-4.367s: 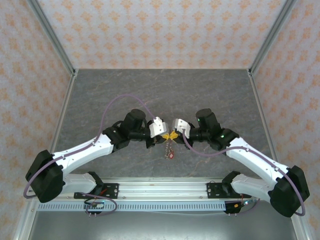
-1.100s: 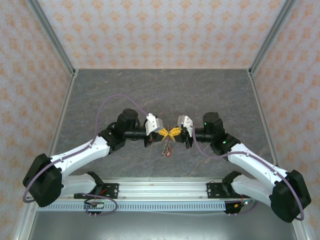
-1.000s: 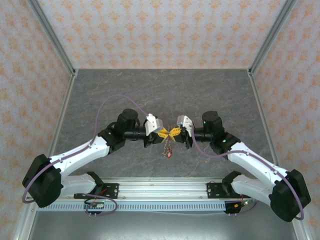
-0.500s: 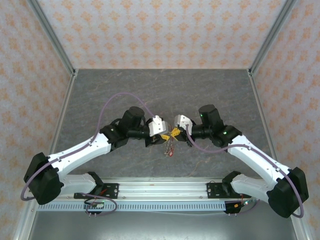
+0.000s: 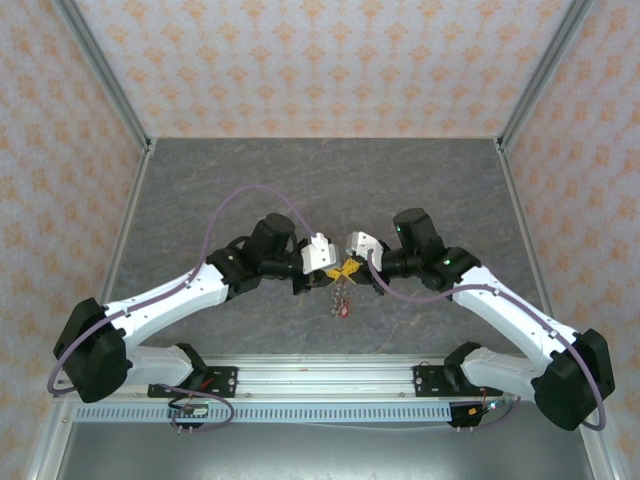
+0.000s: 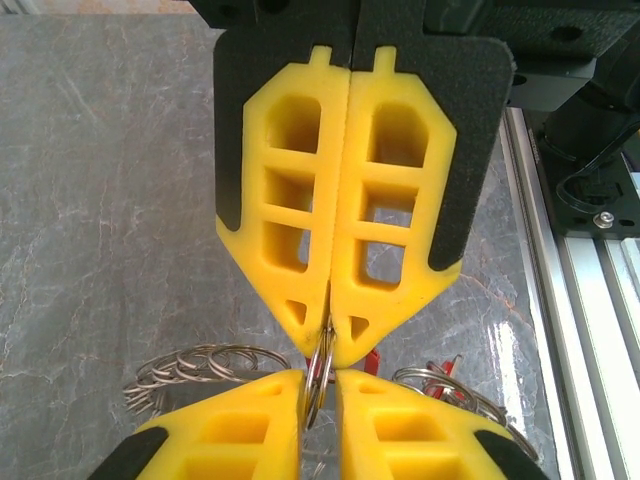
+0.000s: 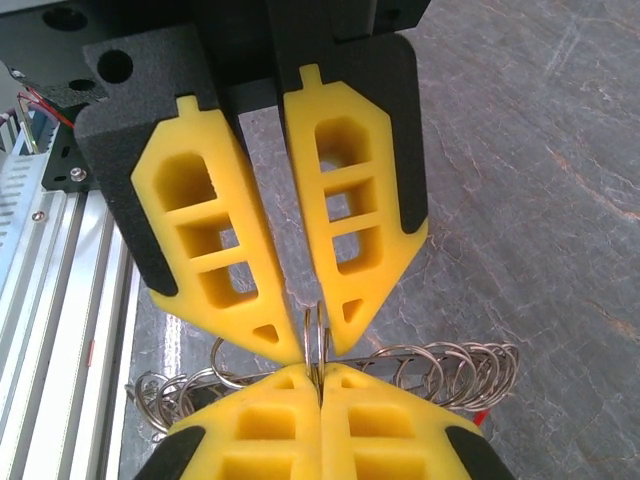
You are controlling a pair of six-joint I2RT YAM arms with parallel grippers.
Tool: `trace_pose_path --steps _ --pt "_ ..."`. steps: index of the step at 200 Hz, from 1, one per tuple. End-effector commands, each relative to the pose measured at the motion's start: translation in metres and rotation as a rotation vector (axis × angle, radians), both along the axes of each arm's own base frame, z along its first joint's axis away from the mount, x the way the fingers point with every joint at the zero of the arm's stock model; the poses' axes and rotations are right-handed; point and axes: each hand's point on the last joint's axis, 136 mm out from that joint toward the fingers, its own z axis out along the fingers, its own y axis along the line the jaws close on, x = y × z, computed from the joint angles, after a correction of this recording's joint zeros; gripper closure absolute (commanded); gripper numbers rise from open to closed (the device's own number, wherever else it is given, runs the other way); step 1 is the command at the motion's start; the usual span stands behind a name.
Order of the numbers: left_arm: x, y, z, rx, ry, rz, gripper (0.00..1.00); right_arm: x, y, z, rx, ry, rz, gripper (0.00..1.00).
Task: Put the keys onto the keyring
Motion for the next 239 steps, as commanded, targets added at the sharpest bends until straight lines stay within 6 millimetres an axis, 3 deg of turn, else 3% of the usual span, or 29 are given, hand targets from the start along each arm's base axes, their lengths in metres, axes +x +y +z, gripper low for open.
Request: trace_pose_path --steps 1,30,60,118,193,215,239 --pt "0.002 -0.009 0.015 -0.030 -0.029 -0.014 0.83 0.007 0.008 0.026 0.038 -0.088 0.015 0.98" --pt "0.004 -0.008 0.013 -0.017 -0.029 0.000 1.00 0.006 0.009 0.028 0.046 -0.090 0.012 0.97" --pt "0.002 -0.010 0.026 -0.135 -0.022 -0.006 1.00 0.008 0.004 0.023 0.036 -0.087 -0.026 0.91" --pt "-0.009 -0.012 0.051 -0.318 0.030 -0.079 1.00 0.010 0.005 0.033 0.216 -0.028 -0.077 0.86" --pt "-0.015 -0.004 0.062 -0.362 0.025 -0.093 1.00 0.012 0.003 0.022 0.230 -0.017 -0.085 0.83" --pt "-0.015 -0.001 0.066 -0.362 0.016 -0.091 1.00 0.014 0.002 0.023 0.234 -0.025 -0.085 0.84" --pt "-0.014 0.001 0.068 -0.365 0.006 -0.078 1.00 0.012 0.004 0.027 0.244 -0.015 -0.065 0.92"
